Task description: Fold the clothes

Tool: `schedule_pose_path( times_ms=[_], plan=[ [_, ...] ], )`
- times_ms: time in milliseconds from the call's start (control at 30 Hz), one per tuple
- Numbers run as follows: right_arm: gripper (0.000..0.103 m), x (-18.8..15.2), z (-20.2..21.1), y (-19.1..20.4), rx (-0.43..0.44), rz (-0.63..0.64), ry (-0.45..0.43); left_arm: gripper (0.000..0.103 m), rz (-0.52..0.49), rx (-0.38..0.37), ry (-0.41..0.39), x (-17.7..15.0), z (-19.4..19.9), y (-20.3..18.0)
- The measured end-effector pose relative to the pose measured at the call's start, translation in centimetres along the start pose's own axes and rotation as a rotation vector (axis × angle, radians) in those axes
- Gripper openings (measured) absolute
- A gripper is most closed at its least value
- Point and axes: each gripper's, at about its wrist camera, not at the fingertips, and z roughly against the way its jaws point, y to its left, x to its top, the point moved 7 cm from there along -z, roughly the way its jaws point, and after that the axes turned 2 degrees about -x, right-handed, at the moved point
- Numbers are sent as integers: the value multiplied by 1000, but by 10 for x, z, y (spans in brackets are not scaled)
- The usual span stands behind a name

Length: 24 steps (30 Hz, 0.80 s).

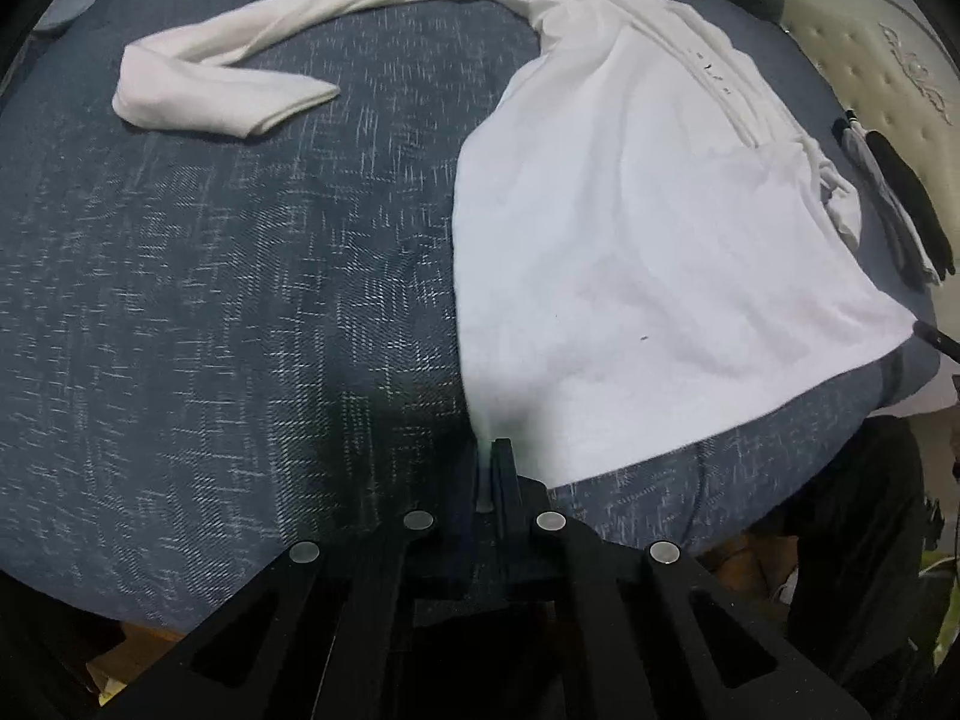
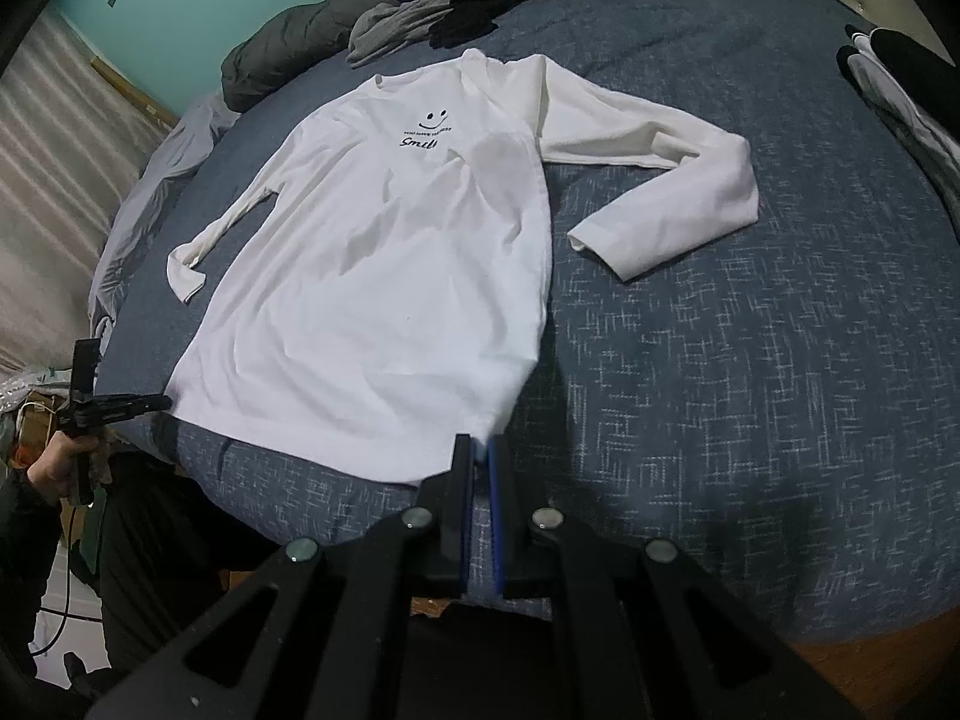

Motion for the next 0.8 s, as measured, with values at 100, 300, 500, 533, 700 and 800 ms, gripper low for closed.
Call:
schedule_pose_path(
  times_ms=[100, 300, 500, 533, 700, 800],
  plan=[
    [4, -3, -1, -2, -3, 1, 7, 5, 2, -13, 1, -4, 6, 0],
    [4, -11, -4, -6, -10, -6, 23, 5, -5, -22, 16, -8, 7, -6],
    [4, -18, -11, -16, -30, -15, 47, 5, 4, -32, 39, -8, 1, -11],
    [4, -19, -12, -16, -27, -17, 53, 5, 8, -31, 35, -7, 2, -10],
    [6, -18, -7, -20, -11, -24, 76, 6, 44, -57, -12, 8, 22, -2],
    [6, -1, 8, -25, -15, -29, 52, 7, 42, -51, -50, 27, 45, 4]
  ],
)
